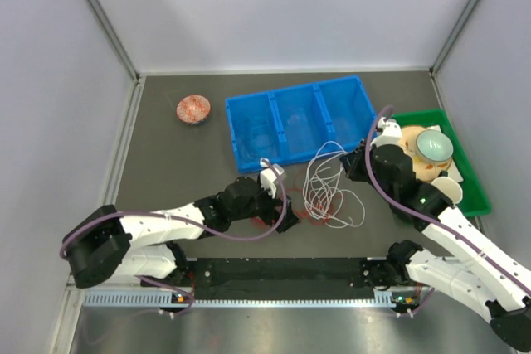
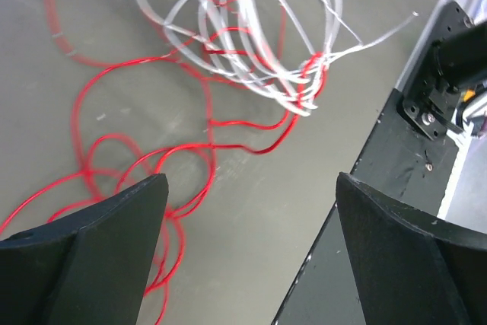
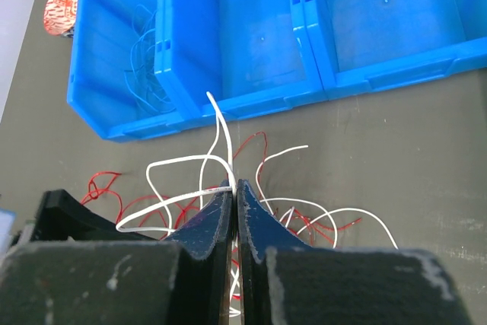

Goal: Untangle the cables

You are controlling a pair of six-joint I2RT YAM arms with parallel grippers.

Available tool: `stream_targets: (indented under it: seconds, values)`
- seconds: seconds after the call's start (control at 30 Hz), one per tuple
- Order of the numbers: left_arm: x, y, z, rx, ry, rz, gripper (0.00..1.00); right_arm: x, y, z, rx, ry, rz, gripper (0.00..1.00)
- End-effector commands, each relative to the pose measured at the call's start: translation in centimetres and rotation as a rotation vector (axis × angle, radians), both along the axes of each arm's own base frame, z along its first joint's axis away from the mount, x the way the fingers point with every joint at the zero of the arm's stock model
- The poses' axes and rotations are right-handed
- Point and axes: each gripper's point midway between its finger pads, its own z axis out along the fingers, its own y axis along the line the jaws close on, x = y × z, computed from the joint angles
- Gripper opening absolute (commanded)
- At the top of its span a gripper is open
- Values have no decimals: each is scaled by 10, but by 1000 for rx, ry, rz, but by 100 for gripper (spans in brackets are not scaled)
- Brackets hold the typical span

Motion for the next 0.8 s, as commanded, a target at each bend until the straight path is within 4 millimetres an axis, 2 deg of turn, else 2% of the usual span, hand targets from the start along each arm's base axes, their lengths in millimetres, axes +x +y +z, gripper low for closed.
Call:
stream_targets:
  seconds: [0.0,0.07,0.1,0.2,0.27,0.4,0.5,0.53,0.6,0.63,0.67,0.73,0.77]
  values:
    - [5,-35,32,-119,-149,-70,96,6,3,28,47,-64,3,0]
    - [5,-41,28,-120,-146,-86,95,5,2,27,45,-63,2,0]
    - [2,-45,18,-99,-131,-109,94,6,2,27,47,-65,-2,0]
    - [-1,-53,14,-97,-130,-126,93,5,1,28,49,-66,1,0]
    - [2,-58,18,-119,-139,-114,91,4,2,28,52,-67,2,0]
    - [6,-68,15,-119,-135,-111,81,3,2,28,55,-64,6,0]
    - [8,-73,16,-120,-137,-113,62,3,1,29,57,-68,1,0]
    - [9,-73,17,-118,-137,-113,37,3,1,31,58,-71,1,0]
    - [12,-69,15,-95,-138,-86,1,2,-1,31,54,-71,-1,0]
    - [13,-66,13,-83,-137,-74,0,1,-1,34,57,-78,0,0]
    - [13,-62,20,-93,-153,-67,0,1,-2,35,57,-80,-1,0]
    - [17,-46,13,-57,-163,-11,0,0,-5,42,63,-94,-10,0]
    - [19,-39,26,-75,-191,11,0,-1,-7,44,60,-97,-15,0]
